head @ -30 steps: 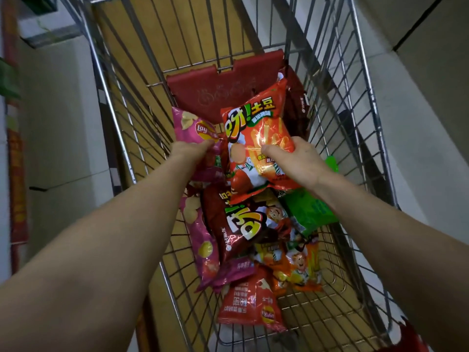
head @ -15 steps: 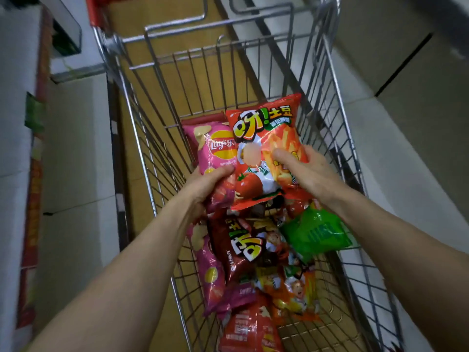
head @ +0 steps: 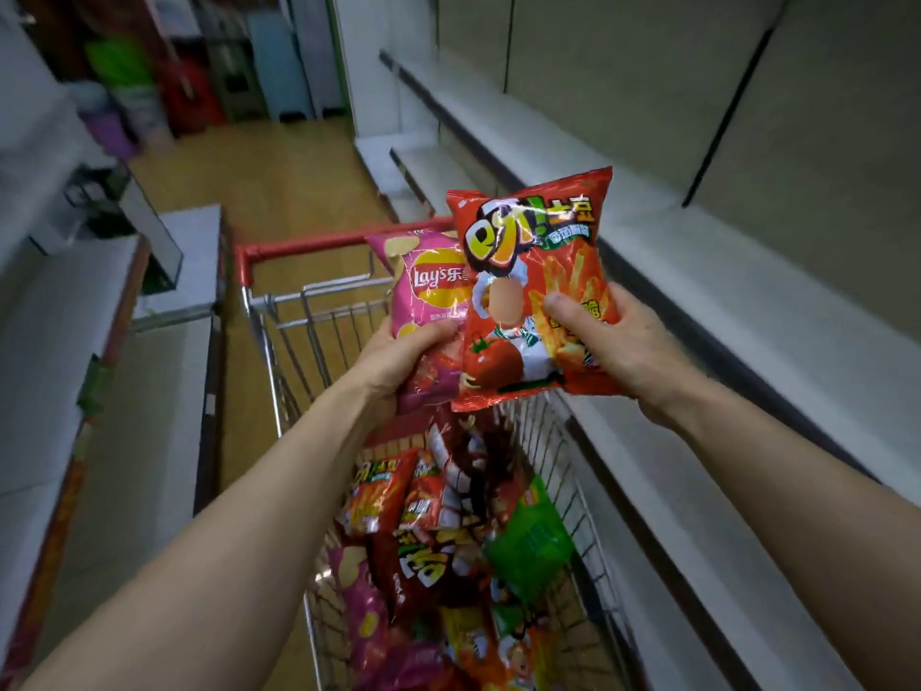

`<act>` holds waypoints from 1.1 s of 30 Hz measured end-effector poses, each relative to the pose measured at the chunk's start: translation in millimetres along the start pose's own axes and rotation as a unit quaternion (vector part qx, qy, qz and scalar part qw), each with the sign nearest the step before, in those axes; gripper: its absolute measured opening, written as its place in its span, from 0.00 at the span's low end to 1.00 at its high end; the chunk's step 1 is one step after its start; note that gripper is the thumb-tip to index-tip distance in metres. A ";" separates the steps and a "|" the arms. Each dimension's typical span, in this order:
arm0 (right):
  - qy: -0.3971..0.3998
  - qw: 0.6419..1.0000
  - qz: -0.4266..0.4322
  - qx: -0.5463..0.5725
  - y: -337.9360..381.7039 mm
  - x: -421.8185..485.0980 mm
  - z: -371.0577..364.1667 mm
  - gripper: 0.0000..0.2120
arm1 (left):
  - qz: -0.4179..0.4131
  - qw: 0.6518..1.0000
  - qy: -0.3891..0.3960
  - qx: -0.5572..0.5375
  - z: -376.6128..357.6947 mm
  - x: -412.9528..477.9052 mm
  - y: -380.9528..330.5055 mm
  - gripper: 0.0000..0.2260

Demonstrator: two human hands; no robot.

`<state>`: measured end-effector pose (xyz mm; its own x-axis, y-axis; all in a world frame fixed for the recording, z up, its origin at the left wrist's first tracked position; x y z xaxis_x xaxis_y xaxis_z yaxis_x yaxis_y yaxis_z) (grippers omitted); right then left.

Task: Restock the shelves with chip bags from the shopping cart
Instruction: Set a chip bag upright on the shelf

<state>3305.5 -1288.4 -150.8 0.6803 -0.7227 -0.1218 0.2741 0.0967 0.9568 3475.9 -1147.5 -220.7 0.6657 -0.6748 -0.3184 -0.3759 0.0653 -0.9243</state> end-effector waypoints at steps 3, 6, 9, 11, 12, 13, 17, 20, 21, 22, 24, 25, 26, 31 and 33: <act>-0.029 0.999 0.045 0.008 42.9 -22.7 42.8 0.23 | -0.060 0.998 0.037 0.001 -41.3 -18.2 -48.7 0.22; -0.057 0.994 0.093 0.011 83.1 -49.3 87.8 0.20 | -0.114 0.990 0.081 0.000 -90.5 -41.4 -94.5 0.15; -0.102 0.986 0.134 0.002 119.5 -79.4 132.9 0.31 | -0.157 0.979 0.132 0.005 -140.9 -65.3 -133.8 0.17; -0.130 0.979 0.158 -0.004 139.3 -100.2 160.9 0.35 | -0.190 0.968 0.164 0.001 -174.2 -79.6 -155.2 0.21; -0.142 0.975 0.169 -0.006 147.8 -110.3 174.4 0.36 | -0.205 0.963 0.176 -0.007 -190.4 -87.3 -164.6 0.23; -0.156 0.971 0.180 -0.006 155.6 -121.0 187.8 0.36 | -0.216 0.958 0.187 -0.012 -205.7 -95.3 -173.2 0.24; -0.220 0.956 0.192 -0.008 172.3 -160.0 243.1 0.27 | -0.239 0.946 0.220 -0.002 -263.3 -124.3 -200.3 0.25; -0.245 0.954 0.170 0.019 172.1 -185.8 281.4 0.22 | -0.254 0.934 0.251 0.023 -304.3 -142.4 -213.8 0.28; -0.251 0.954 0.164 0.023 172.4 -195.0 292.4 0.20 | -0.256 0.931 0.260 0.030 -316.8 -147.8 -217.1 0.25; -0.259 0.952 0.160 0.025 173.0 -204.2 303.5 0.19 | -0.257 0.927 0.270 0.035 -329.6 -152.9 -219.8 0.22; -0.273 0.949 0.155 0.030 172.7 -221.7 323.0 0.18 | -0.256 0.922 0.287 0.048 -355.2 -162.3 -223.8 0.20; -0.280 0.947 0.153 0.033 172.0 -229.9 331.5 0.19 | -0.255 0.919 0.294 0.055 -368.1 -166.7 -224.9 0.20; -0.292 0.944 0.149 0.033 170.3 -236.5 340.2 0.20 | -0.252 0.918 0.301 0.059 -381.2 -169.1 -225.7 0.20; -0.331 0.936 0.104 0.059 157.8 -258.5 377.7 0.32 | -0.230 0.899 0.364 0.078 -448.1 -184.4 -227.1 0.19; -0.328 0.937 0.093 0.078 155.8 -265.2 388.0 0.33 | -0.218 0.891 0.387 0.095 -470.1 -186.0 -227.1 0.18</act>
<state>2904.1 -1347.2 133.0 0.1274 -0.9733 0.1908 0.0537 0.1989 0.9786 3134.5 -1382.5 147.3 0.0493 -0.9662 0.2530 -0.0253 -0.2544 -0.9668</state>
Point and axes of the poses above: each hand's wrist, its own x-axis towards the middle knuckle, its own z-axis out of the back of the hand, y = z × x, the point moved 8 cm from there along x, towards the middle knuckle, and after that the axes turned 2 degrees about -z, right-handed, at the moved point
